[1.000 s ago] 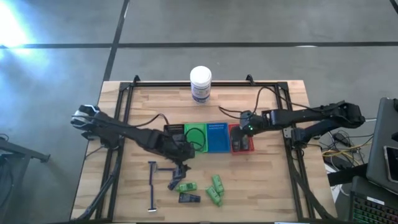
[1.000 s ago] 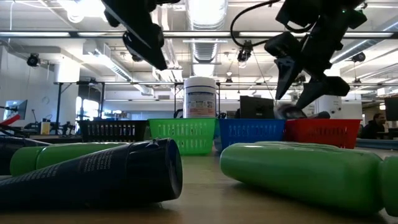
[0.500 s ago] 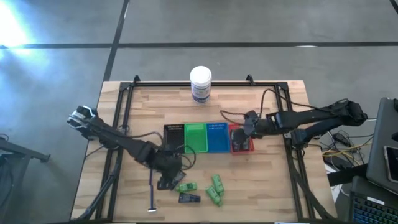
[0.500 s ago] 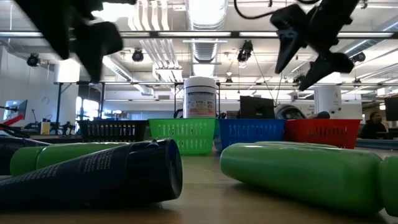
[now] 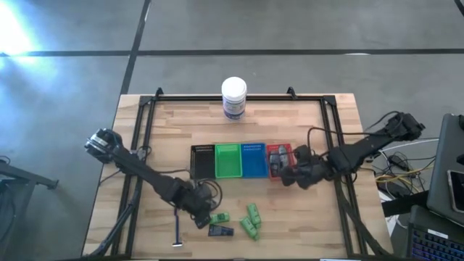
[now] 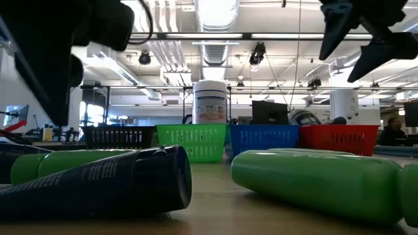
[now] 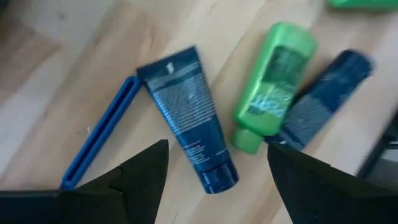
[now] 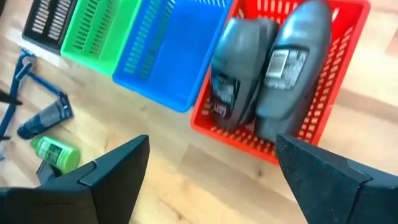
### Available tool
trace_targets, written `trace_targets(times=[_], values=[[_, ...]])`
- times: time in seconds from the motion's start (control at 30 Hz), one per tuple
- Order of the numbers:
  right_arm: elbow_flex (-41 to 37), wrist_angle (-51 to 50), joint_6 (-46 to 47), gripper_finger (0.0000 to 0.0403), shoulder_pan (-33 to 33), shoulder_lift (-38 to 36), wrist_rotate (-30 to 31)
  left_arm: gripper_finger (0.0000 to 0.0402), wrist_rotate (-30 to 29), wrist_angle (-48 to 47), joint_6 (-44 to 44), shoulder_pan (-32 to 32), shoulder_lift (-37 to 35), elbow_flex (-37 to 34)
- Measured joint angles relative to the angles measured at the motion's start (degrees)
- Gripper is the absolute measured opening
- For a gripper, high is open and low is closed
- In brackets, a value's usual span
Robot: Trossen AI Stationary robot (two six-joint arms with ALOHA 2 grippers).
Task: Pick & Place Travel size toiletries
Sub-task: Put the blue shave cream into the green bin
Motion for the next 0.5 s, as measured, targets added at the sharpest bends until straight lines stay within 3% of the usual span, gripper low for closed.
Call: trace_targets(times=[0.23, 0.5], values=[[-0.11, -0.09, 4.28, 0.0350, 3.62, 0.08, 2.54, 0.0278, 0.02, -0.46, -5.65, -0.55, 4.21, -0.04], [-0.13, -0.12, 4.53, 0.0346, 3.87, 0.08, 2.85, 0.0278, 0.66, -0.44, -6.13, -0.88, 8.45, 0.26]])
